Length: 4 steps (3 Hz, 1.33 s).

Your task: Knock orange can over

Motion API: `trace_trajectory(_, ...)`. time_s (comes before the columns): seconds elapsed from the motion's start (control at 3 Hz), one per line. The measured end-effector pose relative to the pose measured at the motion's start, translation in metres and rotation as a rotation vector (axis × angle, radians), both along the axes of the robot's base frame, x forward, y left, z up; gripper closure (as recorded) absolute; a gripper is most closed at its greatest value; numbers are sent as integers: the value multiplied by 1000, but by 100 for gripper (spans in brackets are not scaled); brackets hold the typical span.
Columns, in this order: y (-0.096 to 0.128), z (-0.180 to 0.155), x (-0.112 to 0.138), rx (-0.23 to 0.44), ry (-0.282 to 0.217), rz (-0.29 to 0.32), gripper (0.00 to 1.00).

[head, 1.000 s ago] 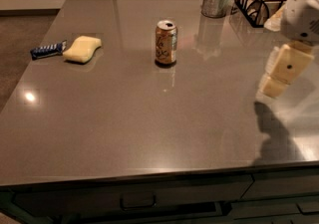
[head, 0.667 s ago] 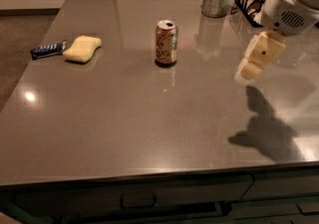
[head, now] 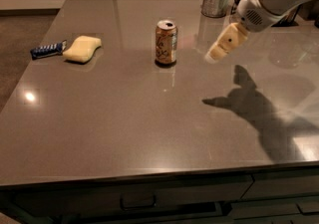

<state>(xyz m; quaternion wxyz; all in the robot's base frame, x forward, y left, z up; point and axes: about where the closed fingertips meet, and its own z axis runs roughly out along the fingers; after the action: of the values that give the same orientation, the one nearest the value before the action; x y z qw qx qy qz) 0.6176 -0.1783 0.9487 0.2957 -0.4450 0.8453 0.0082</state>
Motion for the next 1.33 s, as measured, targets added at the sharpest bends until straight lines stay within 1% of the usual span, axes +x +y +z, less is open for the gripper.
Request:
trace_trajectory(0.33, 28, -9, 34, 93, -63, -22, 0)
trace_trajectory(0.67, 62, -18, 58, 154, -94, 2, 0)
trace_trajectory(1.0, 87, -26, 74, 191, -98, 21, 0)
trace_trajectory(1.33, 105, -32, 81, 220, -96, 40, 0)
